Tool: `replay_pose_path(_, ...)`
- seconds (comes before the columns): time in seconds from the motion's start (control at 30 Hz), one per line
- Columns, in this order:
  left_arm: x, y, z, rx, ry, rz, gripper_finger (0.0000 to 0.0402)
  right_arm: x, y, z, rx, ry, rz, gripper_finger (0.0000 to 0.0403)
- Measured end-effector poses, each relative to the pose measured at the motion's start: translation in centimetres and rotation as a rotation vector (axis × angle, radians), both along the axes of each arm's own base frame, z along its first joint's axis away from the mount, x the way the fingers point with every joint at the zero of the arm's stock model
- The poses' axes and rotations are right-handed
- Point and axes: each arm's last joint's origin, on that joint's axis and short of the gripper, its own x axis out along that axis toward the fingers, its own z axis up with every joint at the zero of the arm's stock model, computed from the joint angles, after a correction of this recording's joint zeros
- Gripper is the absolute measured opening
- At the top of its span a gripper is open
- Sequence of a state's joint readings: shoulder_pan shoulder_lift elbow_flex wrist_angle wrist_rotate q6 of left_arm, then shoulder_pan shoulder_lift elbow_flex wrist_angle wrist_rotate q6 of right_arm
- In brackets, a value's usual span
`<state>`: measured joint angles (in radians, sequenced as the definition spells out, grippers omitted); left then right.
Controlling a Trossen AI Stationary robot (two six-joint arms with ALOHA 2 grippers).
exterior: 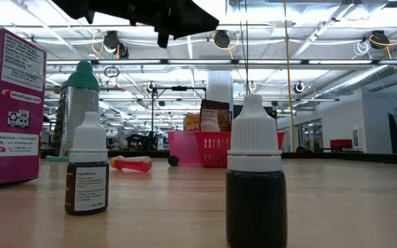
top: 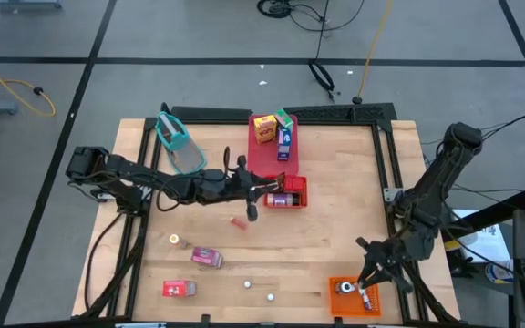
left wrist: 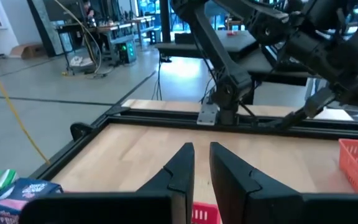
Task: Pick & Place Kitchen Items
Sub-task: Put the green food coloring bottle into the orange bin
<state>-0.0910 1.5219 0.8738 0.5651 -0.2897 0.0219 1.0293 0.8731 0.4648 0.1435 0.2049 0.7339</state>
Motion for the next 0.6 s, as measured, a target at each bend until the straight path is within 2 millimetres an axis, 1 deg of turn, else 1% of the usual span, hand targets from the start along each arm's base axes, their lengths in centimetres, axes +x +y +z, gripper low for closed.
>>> replay_pose_path(0.17, 0.0, 0.0, 0.1, -0.001, -0.012, 0.0, 0.0051, -0.3, 0.5, -0.6, 0.003, 0.068, 0.0, 0.005)
replay_pose_path(0.43, 0.0, 0.0, 0.1, -0.001, -0.013, 0.0, 0.0051, -0.3, 0.7, -2.0, -0.016, 0.201, -0.048, 0.0052)
replay_pose_path(0.6, 0.0, 0.0, 0.1, -0.001, -0.013, 0.0, 0.0051, -0.2, 0.9, -2.8, -0.021, 0.291, -0.088, 0.0077)
